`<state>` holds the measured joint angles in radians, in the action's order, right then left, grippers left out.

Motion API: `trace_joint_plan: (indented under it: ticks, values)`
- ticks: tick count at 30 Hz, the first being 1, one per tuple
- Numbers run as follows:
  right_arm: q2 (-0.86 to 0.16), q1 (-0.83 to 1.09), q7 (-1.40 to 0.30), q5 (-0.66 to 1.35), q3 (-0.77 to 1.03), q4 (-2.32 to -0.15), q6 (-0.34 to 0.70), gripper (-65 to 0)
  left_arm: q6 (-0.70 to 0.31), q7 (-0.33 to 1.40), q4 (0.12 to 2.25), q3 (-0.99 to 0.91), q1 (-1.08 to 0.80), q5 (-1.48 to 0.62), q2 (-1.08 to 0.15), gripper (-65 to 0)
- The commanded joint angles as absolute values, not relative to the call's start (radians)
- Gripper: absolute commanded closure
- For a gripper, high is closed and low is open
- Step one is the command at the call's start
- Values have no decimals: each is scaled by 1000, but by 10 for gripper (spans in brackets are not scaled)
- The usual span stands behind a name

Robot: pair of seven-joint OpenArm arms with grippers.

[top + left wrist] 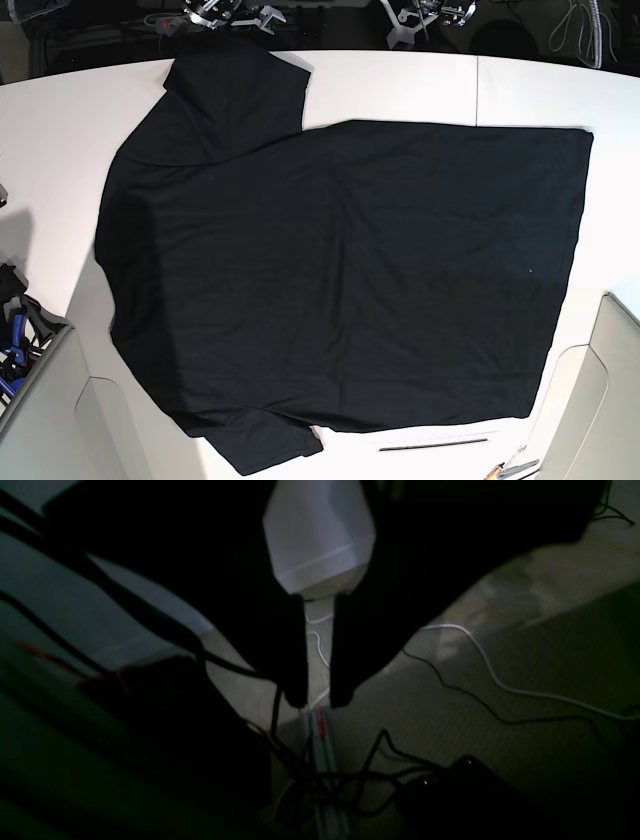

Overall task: Fold the T-shirt properly
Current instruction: 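Move both grippers out from rest toward the black T-shirt's shoulders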

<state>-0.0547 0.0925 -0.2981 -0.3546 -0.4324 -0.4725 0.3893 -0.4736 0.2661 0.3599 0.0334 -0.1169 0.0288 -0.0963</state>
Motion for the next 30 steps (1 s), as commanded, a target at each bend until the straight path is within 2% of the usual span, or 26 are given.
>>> trace_joint_plan:
  ticks: [1,4,6,10,13,15,17,21,23,26,30]
  values:
    - [-55,94,-303,-348,-434,-482,400,-115,-484,273,364,35,-120,28,-100,-133]
    - [-55,95,-303,-348,-434,-492,400,-115,-484,301,368,35,-119,38,-101,-267]
    - [-54,101,-303,-343,-434,-491,401,-115,-484,307,368,35,-119,38,-101,-284]
    - [-56,110,-304,-333,-434,-491,408,-115,-484,299,368,35,-120,17,-119,-262]
    - [-59,127,-304,-333,-434,-491,423,-114,-484,300,368,35,-129,19,-132,-159]
    - [-60,142,-304,-333,-434,-491,424,-114,-484,300,368,35,-138,18,-144,-133]
    - [-64,158,-303,-332,-434,-491,423,-114,-486,299,369,35,-154,18,-157,-133]
    - [-79,189,-310,-332,-434,-491,426,-115,-618,296,422,34,-218,-1,-181,-133]
    - [-86,206,-356,-332,-434,-498,426,-115,-626,297,478,34,-269,-44,-190,-133]
    - [-104,240,-518,-276,-434,-542,426,-115,-626,318,587,31,-352,-104,-215,-133]
    - [-161,316,-600,-168,-434,-665,426,-115,-625,344,733,28,-458,-189,-239,-133]
